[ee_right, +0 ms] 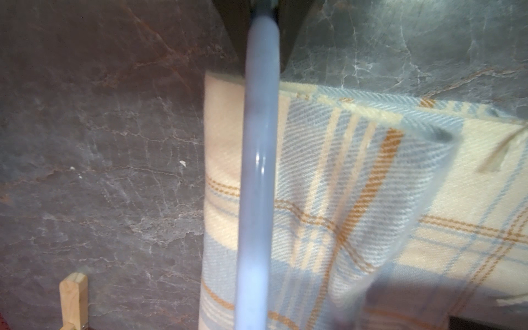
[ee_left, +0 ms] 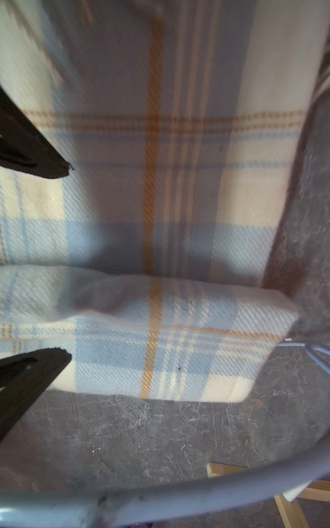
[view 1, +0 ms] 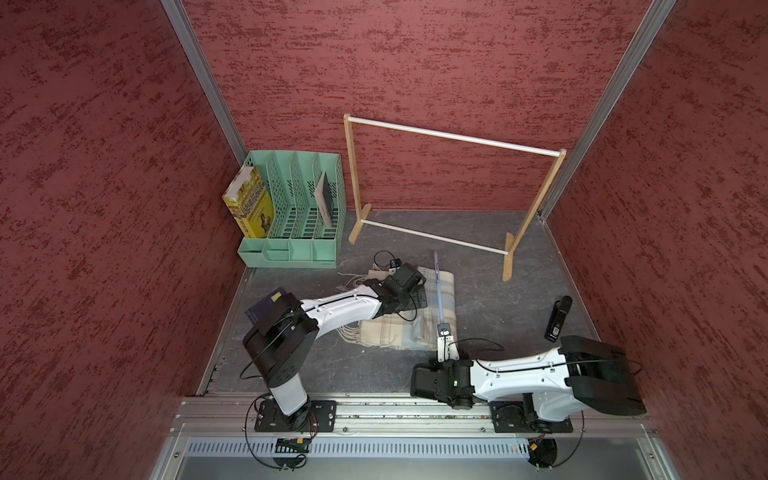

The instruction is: Hang the scarf on the hanger

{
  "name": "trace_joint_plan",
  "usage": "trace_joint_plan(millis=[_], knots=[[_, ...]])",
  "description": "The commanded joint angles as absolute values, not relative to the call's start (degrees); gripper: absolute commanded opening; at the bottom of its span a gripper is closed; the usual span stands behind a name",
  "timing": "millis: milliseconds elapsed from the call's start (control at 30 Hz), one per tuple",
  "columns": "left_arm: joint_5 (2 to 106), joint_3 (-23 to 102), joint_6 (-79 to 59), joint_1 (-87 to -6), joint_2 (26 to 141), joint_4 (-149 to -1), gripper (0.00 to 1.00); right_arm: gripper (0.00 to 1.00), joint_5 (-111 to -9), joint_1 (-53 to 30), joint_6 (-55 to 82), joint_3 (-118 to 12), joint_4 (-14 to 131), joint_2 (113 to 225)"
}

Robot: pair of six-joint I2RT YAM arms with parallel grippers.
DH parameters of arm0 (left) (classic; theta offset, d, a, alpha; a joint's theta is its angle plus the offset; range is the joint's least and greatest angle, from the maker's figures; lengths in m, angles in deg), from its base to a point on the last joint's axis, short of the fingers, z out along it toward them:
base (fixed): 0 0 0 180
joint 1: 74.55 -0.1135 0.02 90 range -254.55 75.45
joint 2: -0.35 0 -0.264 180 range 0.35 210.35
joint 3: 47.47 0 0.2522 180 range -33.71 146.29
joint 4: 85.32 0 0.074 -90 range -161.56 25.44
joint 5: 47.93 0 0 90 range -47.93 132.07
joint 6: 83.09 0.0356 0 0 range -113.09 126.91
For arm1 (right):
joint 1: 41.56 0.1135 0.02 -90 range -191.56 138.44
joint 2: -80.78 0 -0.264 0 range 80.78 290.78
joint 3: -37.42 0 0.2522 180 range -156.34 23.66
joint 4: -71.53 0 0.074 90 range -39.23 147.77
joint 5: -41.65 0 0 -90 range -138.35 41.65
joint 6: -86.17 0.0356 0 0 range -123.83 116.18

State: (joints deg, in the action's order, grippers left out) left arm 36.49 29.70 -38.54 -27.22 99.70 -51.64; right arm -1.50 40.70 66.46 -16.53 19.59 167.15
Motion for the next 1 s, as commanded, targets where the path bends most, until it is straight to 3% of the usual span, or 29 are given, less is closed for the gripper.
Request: trace_joint_plan(millis=[0, 633, 800, 867, 967], knots=[[39.7, 31.7, -40.4, -26.6, 100.7, -56.8, 0.95, 0.00, -0.3, 40.8, 67.4, -15.9, 18.2, 167.6], [35.2, 36.9, -41.3, -24.0, 109.4, -53.4, 0.76, 0.00, -0.8, 39.9, 65.2, -16.0, 19.8, 168.1], [34.1, 36.8, -41.1, -23.5, 108.4, -53.2, 0.55, 0.00, -0.9, 39.7, 64.9, -15.9, 20.0, 167.8], [33.9, 36.9, -41.0, -23.4, 108.1, -53.3, 0.39, 0.00, -0.9, 39.8, 64.9, -15.9, 20.0, 167.8], [33.5, 36.8, -41.1, -23.4, 108.2, -53.0, 0.01, 0.00, -0.8, 39.7, 65.3, -15.8, 19.7, 167.5]])
